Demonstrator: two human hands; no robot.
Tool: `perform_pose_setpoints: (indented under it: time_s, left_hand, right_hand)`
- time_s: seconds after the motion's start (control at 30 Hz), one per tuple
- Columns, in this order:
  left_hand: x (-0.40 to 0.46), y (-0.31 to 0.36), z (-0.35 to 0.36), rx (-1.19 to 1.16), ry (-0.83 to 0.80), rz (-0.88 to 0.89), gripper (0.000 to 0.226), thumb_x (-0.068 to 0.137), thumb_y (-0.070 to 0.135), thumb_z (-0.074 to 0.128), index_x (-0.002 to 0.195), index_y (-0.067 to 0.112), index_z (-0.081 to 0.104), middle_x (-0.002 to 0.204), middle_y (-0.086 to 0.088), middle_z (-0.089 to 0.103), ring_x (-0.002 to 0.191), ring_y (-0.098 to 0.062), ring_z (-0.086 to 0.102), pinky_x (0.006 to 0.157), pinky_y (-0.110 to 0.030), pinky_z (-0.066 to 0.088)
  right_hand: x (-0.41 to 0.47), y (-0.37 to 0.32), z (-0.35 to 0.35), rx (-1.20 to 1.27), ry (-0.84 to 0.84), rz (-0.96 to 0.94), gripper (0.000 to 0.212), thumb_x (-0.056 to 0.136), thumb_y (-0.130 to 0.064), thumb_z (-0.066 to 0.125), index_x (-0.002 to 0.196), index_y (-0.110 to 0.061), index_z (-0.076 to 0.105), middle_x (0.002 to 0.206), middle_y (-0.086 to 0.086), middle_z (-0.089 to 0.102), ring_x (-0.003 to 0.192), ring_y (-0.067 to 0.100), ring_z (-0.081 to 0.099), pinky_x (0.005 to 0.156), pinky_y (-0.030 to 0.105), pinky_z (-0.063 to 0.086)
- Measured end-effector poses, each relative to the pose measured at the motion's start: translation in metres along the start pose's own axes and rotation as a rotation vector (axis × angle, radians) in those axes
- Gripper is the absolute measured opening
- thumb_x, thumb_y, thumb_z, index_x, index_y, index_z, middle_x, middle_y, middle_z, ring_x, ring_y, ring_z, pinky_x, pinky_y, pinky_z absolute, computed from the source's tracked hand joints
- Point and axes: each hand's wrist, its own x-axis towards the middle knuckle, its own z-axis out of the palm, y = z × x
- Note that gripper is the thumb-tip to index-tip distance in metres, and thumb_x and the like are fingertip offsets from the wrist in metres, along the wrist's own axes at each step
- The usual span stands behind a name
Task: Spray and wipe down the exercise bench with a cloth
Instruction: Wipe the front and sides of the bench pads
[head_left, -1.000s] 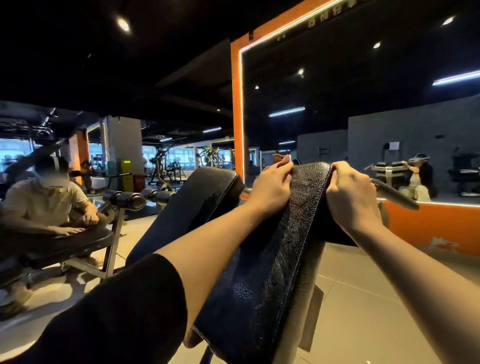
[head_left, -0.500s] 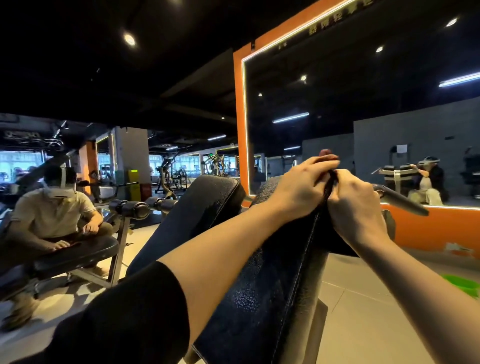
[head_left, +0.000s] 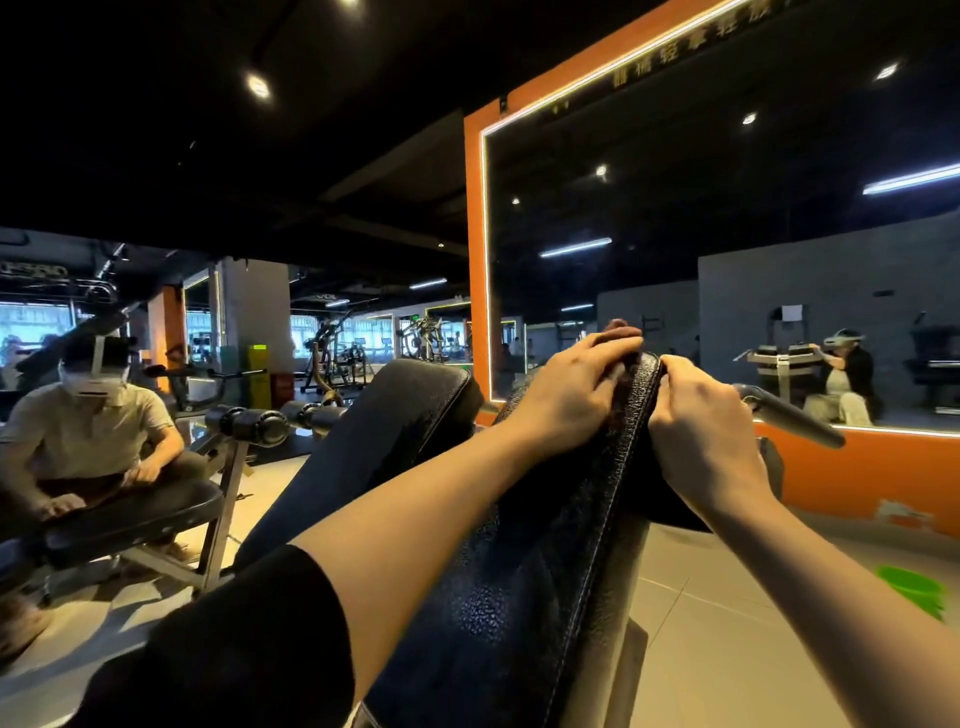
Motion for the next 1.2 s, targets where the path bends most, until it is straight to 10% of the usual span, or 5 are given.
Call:
perform_pose_setpoints:
  time_s: [0.2, 0.37, 0.83, 1.03, 1.2]
  left_hand:
    - [0.003, -0.045, -0.017, 0.115, 0.007, -0.408, 0.037, 0.103, 0.013, 0.039, 0.139, 0.009, 0.049, 0.144, -0.008, 0.048, 0.132, -0.023, 0.042, 0.109, -0.03, 0.028]
    - [0.002, 0.017, 0.001, -0.08, -0.05, 0.045, 0.059, 0.098, 0.01, 0.046, 0.151, 0.029, 0.028, 0.142, -0.006, 0.051, 0.13, -0.019, 0.046, 0.11, -0.03, 0.033]
    - [-0.024, 0.021, 0.003, 0.002, 0.035, 0.114, 0.039, 0.097, 0.01, 0.046, 0.135, 0.013, 0.055, 0.138, -0.002, 0.054, 0.127, -0.015, 0.048, 0.11, -0.026, 0.033]
    - [-0.053, -0.038, -0.019, 0.025, 0.122, -0.372, 0.039, 0.099, 0.008, 0.047, 0.138, 0.014, 0.052, 0.142, -0.004, 0.051, 0.132, -0.02, 0.045, 0.112, -0.029, 0.029]
    - [-0.056, 0.026, 0.0, 0.015, 0.039, -0.028, 0.044, 0.1, 0.011, 0.047, 0.142, 0.02, 0.046, 0.149, 0.004, 0.042, 0.138, -0.01, 0.034, 0.117, -0.024, 0.021]
  right_hand:
    - [0.001, -0.002, -0.001, 0.042, -0.024, 0.077, 0.019, 0.096, -0.002, 0.036, 0.085, -0.015, 0.044, 0.094, 0.021, 0.063, 0.068, 0.023, 0.036, 0.057, 0.033, 0.014]
    - [-0.001, -0.002, -0.004, 0.11, -0.038, 0.062, 0.018, 0.098, -0.02, 0.034, 0.084, -0.017, 0.045, 0.09, 0.018, 0.062, 0.067, 0.024, 0.042, 0.061, 0.03, 0.02]
    - [-0.004, -0.002, -0.005, 0.121, -0.036, -0.025, 0.022, 0.089, -0.025, 0.026, 0.089, -0.02, 0.047, 0.078, -0.004, 0.049, 0.06, 0.004, 0.034, 0.059, 0.02, 0.028]
    - [-0.001, 0.0, -0.001, 0.077, -0.068, 0.079, 0.026, 0.095, -0.001, 0.034, 0.076, -0.017, 0.04, 0.072, -0.002, 0.044, 0.06, 0.004, 0.035, 0.06, 0.018, 0.029]
    - [-0.003, -0.007, -0.008, 0.084, -0.096, 0.085, 0.023, 0.095, -0.021, 0.029, 0.085, -0.016, 0.049, 0.077, 0.0, 0.052, 0.07, 0.021, 0.045, 0.058, 0.024, 0.025]
